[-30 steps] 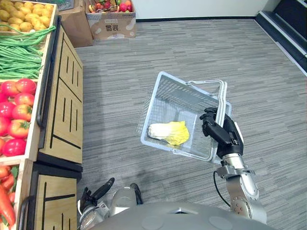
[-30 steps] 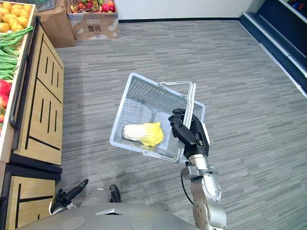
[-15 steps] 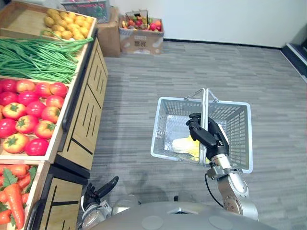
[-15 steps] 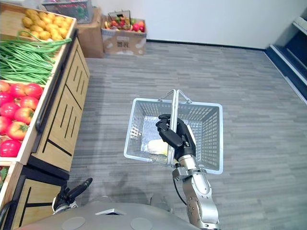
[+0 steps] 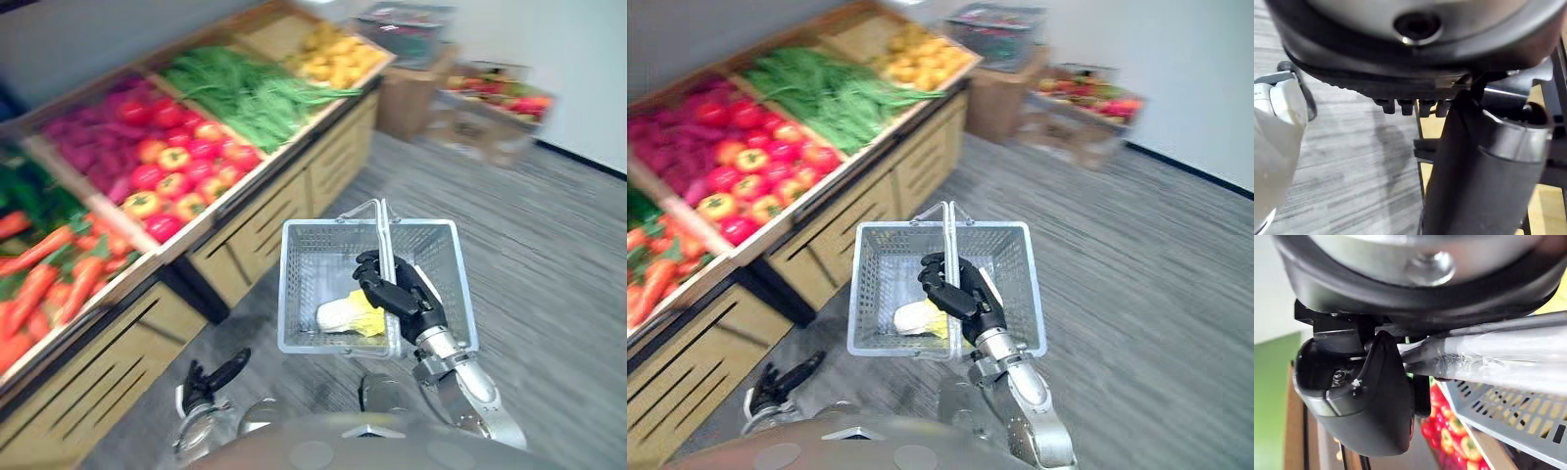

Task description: Pick vegetable in the basket

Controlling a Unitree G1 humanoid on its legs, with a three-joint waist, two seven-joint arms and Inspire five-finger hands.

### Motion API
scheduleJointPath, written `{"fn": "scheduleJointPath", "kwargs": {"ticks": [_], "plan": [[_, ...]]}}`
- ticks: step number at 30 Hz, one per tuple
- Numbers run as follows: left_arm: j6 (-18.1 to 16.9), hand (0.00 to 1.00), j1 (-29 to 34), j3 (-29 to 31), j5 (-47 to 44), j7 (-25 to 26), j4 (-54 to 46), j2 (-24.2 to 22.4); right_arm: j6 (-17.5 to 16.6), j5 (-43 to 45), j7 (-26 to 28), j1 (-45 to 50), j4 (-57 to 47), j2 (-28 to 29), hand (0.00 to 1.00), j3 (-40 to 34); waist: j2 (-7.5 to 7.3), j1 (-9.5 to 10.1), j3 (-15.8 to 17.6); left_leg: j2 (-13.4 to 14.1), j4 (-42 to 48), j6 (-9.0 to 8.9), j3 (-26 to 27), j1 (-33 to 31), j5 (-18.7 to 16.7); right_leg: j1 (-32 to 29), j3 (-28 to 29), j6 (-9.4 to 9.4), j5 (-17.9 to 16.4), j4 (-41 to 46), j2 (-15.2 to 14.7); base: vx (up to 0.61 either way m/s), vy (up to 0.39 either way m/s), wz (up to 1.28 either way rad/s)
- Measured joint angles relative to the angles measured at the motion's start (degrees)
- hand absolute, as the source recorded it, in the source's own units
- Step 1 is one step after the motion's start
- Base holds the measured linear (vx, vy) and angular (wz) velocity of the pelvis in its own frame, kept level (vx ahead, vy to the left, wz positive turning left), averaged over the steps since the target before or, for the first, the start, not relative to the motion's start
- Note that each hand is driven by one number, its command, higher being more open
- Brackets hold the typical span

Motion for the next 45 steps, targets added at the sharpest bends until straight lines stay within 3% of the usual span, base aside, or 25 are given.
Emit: {"fn": "scheduleJointPath", "kwargs": {"ticks": [1, 2, 3, 4, 5, 7, 8, 10, 12, 13, 14, 15, 16, 17, 19, 25, 26, 32, 36, 39, 41, 45], "plan": [[0.0, 1.0, -0.2, -0.2, -0.1, 0.3, -0.1, 0.0, 0.0, 0.2, 0.0, 0.0, -0.1, 0.1, 0.0, 0.0, 0.11, -0.16, -0.1, 1.3, -1.7, -0.38, 0.5, -0.4, 1.6, 0.5, -1.9, -0.24, 0.0, -0.1, -0.2, 0.18, -0.41, 1.85], [0.0, 1.0, -0.9, -0.6, -0.2, 1.1, -0.7, 0.2, 0.0, 1.0, 0.1, 0.4, -0.1, 1.3, 0.0, 0.1, -0.45, -0.49, -0.4, 4.0, -6.2, 0.03, 4.8, -1.2, 6.1, 1.7, -4.4, -1.31, 0.6, -1.2, -0.6, 0.15, -0.361, 1.98], [-0.5, 1.0, -1.7, -0.8, -0.2, 1.6, -0.9, 0.3, 0.0, 1.0, 0.0, 0.8, -0.1, 3.1, 0.0, -0.2, -1.77, -1.58, -0.6, 6.4, -10.8, 0.84, 13.3, -1.6, 10.8, 3.4, -8.1, -2.43, 1.3, -3.8, -1.7, 0.17, -0.401, 2.14], [-0.6, 1.0, -2.2, -1.1, -0.2, 1.8, -0.7, 0.3, 0.0, 1.0, 0.1, 0.9, -0.3, 4.0, 0.0, -0.8, -2.09, -2.26, -0.4, 7.8, -10.2, 1.26, 19.0, -2.4, 11.6, 4.8, -10.4, -2.6, 1.3, -5.2, -2.2, 0.13, -0.357, 2.02], [-0.6, 1.0, -2.3, -2.3, -0.1, 1.8, -0.1, 0.4, 0.0, 1.0, 0.0, 0.5, -0.2, 5.1, 0.0, -1.8, -2.16, -2.91, -0.4, 10.4, -8.5, 0.15, 30.6, -2.4, 11.5, 6.9, -13.9, -3.38, 1.6, -7.1, -2.3, 0.08, -0.223, 1.43], [-0.5, 1.0, -2.6, -5.6, 0.1, 1.5, 0.5, 1.3, -0.3, 1.0, 0.0, 0.4, -0.2, 6.3, 0.0, -3.8, -2.57, -3.51, -0.2, 11.3, -11.7, -1.28, 42.0, 0.4, 12.2, 9.1, -15.4, -3.83, 1.4, -7.5, -2.3, 0.02, -0.099, 1.45], [-0.6, 1.0, -2.4, -7.4, 0.4, 1.3, 0.5, 1.9, -0.5, 1.0, 0.0, 0.4, 0.3, 6.6, 0.0, -5.0, -3.31, -3.61, -0.3, 11.2, -14.9, -4.69, 42.3, 1.4, 14.5, 9.7, -14.9, -3.93, 1.3, -7.5, -2.4, 0.0, -0.041, 1.12], [-0.5, 1.0, -1.8, -7.6, 0.4, 1.0, 0.3, 2.9, -0.5, 1.0, 0.0, 0.2, 0.9, 6.8, 0.0, -4.9, -4.06, -2.47, -0.8, 10.8, -17.3, -7.91, 42.3, 1.9, 16.6, 10.6, -15.1, -3.86, 1.2, -8.9, -2.7, -0.04, 0.039, 0.46], [-0.5, 1.0, -1.1, -7.5, 0.4, 1.1, 0.4, 4.2, -0.5, 1.0, 0.2, 0.8, 1.4, 7.9, 0.0, -4.4, -4.58, -3.23, -1.2, 10.0, -18.0, -7.33, 42.2, 0.6, 17.7, 12.0, -17.8, -3.65, 1.2, -11.5, -4.0, -0.06, 0.055, 0.62], [-0.5, 1.0, -1.7, -7.3, 0.3, 1.2, 0.6, 4.8, -0.5, 1.0, 0.2, 1.1, 1.8, 8.6, 0.0, -4.8, -5.11, -3.65, -1.5, 9.5, -18.9, -4.72, 42.8, -0.3, 18.1, 13.7, -20.3, -2.55, 1.7, -14.4, -4.8, -0.05, 0.063, 0.85], [-0.5, 1.0, -1.7, -7.3, 0.3, 1.3, 0.7, 5.3, -0.5, 1.0, 0.2, 1.1, 2.7, 8.9, 0.0, -5.0, -5.16, -4.23, -1.6, 9.8, -19.9, -2.28, 46.9, -0.3, 18.5, 14.5, -21.9, -1.79, 2.2, -16.1, -5.6, -0.03, 0.063, 1.04], [-0.5, 1.0, -1.5, -7.3, 0.3, 1.5, 0.9, 5.6, -0.5, 1.0, 0.2, 1.3, 3.4, 8.8, 0.0, -5.4, -5.18, -4.63, -1.7, 10.7, -21.3, -1.83, 52.5, 0.7, 19.0, 15.7, -23.0, -1.38, 2.5, -17.5, -5.9, 0.01, 0.041, 1.09], [-0.5, 1.0, -1.6, -7.6, 0.3, 1.5, 1.4, 5.6, -0.5, 1.0, 0.2, 1.9, 3.7, 8.6, 0.0, -6.7, -5.28, -4.76, -2.0, 10.8, -23.1, -1.8, 55.8, 1.5, 22.2, 16.9, -23.6, -1.16, 2.8, -18.1, -6.5, 0.05, 0.086, 0.97], [-0.4, 1.0, -1.4, -7.9, 0.2, 1.5, 1.5, 5.5, -0.5, 1.0, 0.2, 2.2, 4.0, 8.1, 0.0, -7.6, -4.37, -4.26, -2.1, 10.6, -24.5, -4.47, 55.7, 1.6, 25.3, 16.9, -23.2, -1.04, 3.0, -18.1, -6.5, 0.07, 0.121, 0.73], [-0.1, 1.0, -0.6, -7.9, 0.2, 1.5, 1.5, 6.3, -0.4, 0.9, 0.0, 1.9, 5.9, 8.1, 0.0, -8.1, -4.45, -4.01, -2.1, 8.8, -26.8, -6.64, 55.6, 2.5, 27.0, 17.0, -21.8, -0.49, 3.3, -18.4, -7.5, 0.07, 0.157, 0.22], [0.1, 1.0, 1.7, -6.6, 0.0, 1.6, 2.0, 8.3, -0.4, -0.3, -0.5, 2.6, 6.7, 10.2, 0.0, -8.5, -5.12, -4.09, -1.9, 6.9, -29.3, -6.74, 58.1, 6.6, 27.0, 20.2, -18.2, 0.51, 6.4, -22.9, -8.2, 0.04, 0.092, -0.16], [0.1, 1.0, 1.5, -4.8, -0.1, 1.7, 2.0, 5.9, -0.4, -1.8, -1.8, 2.8, 6.9, 10.0, 0.0, -11.7, -4.61, -4.55, -1.0, 6.9, -31.1, -7.48, 59.8, 8.0, 27.9, 20.2, -15.6, 0.83, 7.8, -25.3, -7.3, 0.0, 0.02, -0.08], [0.1, 1.0, 1.1, -3.4, -0.5, 1.6, 1.8, 6.0, -0.4, -1.8, -1.8, 2.8, 6.9, 10.0, 0.0, -12.7, -5.05, -4.48, -0.8, 6.9, -31.0, -7.1, 59.0, 7.2, 28.2, 20.2, -16.1, 0.86, 7.8, -25.6, -7.3, 0.0, 0.0, 0.06], [0.0, 1.0, 0.0, 3.2, -2.7, 2.0, -1.8, 5.8, -0.4, -1.8, -3.2, 2.3, 7.0, 10.1, 0.0, -17.4, -6.05, -3.25, 1.0, 7.6, -28.9, -6.73, 57.4, 5.8, 27.8, 21.3, -17.9, 0.59, 9.9, -27.4, -6.8, -0.03, -0.009, 0.18], [-0.8, 1.0, 0.0, 8.9, -5.5, 3.1, -5.4, 5.8, -0.4, -1.5, -4.6, 1.6, 7.3, 10.1, 0.0, -22.1, -6.51, -2.59, 2.7, 7.9, -23.4, -6.22, 55.2, 3.9, 24.7, 23.9, -20.4, 1.25, 11.1, -30.1, -7.5, -0.05, 0.011, 0.21], [-1.5, 1.0, 0.4, 12.8, -7.5, 4.2, -7.0, 5.8, -0.4, -1.4, -5.5, 0.7, 8.6, 10.1, 0.0, -24.1, -5.92, -2.08, 3.2, 8.4, -19.4, -6.27, 54.7, 2.6, 21.5, 25.0, -21.3, 1.73, 11.5, -31.7, -7.8, -0.07, 0.033, 0.02], [-2.7, 1.0, 0.8, 17.4, -9.8, 5.9, -7.7, 5.8, -0.5, -1.4, -6.9, -1.2, 11.0, 10.1, 0.0, -24.6, -5.21, -1.18, 3.9, 9.0, -15.5, -6.26, 54.6, 1.7, 19.1, 25.6, -21.4, 2.09, 11.9, -32.5, -8.0, -0.03, 0.032, -0.11]]}}
